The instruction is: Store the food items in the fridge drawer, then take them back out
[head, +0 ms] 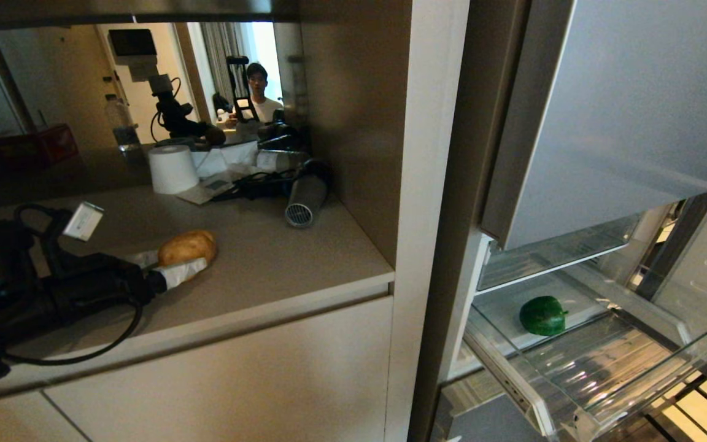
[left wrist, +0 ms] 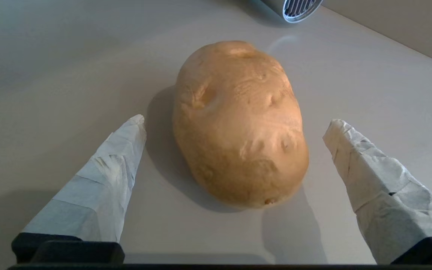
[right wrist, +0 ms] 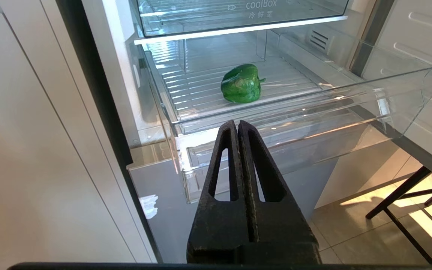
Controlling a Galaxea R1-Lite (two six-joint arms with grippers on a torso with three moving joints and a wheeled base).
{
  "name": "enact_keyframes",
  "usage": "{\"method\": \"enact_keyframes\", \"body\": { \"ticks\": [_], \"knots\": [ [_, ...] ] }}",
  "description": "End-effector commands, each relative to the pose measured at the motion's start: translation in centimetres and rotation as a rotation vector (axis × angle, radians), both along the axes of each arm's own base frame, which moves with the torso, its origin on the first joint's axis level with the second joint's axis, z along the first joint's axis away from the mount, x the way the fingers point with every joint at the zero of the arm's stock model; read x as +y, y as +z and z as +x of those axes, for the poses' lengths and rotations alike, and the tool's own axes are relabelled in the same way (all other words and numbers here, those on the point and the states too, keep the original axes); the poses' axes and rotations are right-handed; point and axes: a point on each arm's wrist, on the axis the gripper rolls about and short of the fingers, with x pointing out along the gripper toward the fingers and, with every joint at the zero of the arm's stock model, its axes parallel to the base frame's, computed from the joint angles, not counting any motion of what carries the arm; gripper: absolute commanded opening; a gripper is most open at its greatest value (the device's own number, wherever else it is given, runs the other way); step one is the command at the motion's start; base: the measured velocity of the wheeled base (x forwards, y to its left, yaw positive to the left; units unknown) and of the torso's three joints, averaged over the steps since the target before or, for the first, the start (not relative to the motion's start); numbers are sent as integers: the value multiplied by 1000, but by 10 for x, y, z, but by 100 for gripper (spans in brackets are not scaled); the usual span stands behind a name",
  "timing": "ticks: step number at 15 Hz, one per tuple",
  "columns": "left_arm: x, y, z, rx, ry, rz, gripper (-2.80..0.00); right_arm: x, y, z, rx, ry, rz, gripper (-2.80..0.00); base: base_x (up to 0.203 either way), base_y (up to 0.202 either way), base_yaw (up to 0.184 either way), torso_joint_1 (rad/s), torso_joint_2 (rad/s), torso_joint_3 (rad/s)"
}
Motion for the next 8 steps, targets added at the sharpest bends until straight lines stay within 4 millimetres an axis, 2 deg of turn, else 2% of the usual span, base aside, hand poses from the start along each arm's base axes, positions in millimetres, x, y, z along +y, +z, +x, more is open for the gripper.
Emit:
{"method": "enact_keyframes", "body": {
  "ticks": [1, 8],
  "knots": [
    [-1, -1, 2, 1, -7, -1, 0, 0, 0, 0, 0, 0, 0, -280, 0, 0, 0, 0, 0, 0],
    [-1, -2, 1, 3, -7, -1, 0, 0, 0, 0, 2, 0, 0, -280, 0, 0, 0, 0, 0, 0]
  ]
}}
